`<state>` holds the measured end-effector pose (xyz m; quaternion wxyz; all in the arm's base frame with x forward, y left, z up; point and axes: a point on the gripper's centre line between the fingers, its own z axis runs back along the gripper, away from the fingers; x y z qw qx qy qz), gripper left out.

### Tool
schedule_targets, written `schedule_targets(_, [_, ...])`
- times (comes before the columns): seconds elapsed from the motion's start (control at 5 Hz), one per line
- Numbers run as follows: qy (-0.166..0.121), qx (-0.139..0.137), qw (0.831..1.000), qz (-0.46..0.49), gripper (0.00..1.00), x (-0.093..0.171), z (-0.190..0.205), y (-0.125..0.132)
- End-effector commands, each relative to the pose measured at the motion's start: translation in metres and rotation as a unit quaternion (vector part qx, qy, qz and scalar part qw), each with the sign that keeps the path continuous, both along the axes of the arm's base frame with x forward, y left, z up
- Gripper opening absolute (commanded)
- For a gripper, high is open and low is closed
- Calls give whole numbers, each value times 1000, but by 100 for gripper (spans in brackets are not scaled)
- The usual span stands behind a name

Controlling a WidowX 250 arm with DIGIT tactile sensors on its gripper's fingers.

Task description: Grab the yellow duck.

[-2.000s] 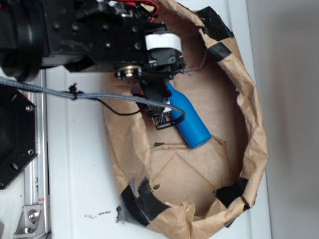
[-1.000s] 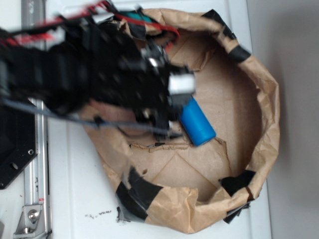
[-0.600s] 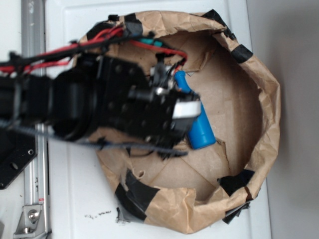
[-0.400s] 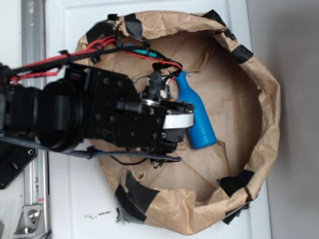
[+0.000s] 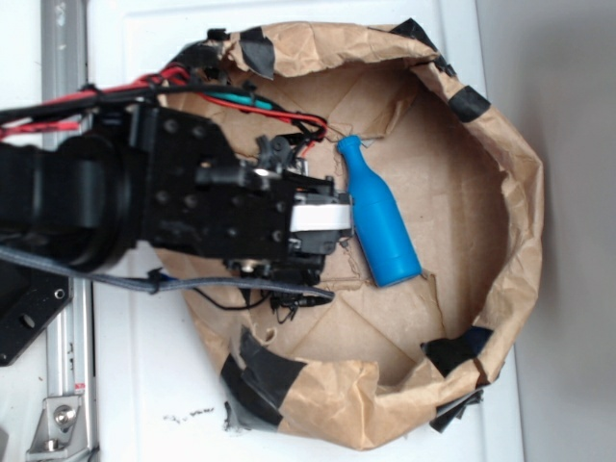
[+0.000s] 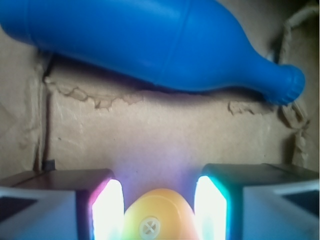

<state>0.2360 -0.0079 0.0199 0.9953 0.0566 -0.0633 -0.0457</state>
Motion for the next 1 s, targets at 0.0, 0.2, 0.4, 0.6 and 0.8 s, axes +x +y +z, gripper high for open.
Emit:
schedule_targets(0.0, [-22, 1, 1000, 10, 0, -1, 18, 9])
schedule_targets(0.2, [-41, -1, 999, 35, 0, -1, 40, 19])
schedule_targets(0.4, [-76, -49, 993, 77, 0, 5, 89, 35])
schedule_targets(0.6, [-88, -81, 989, 92, 0, 8, 138, 46])
schedule_targets(0.8, [-69, -82, 990, 89, 0, 15, 160, 43])
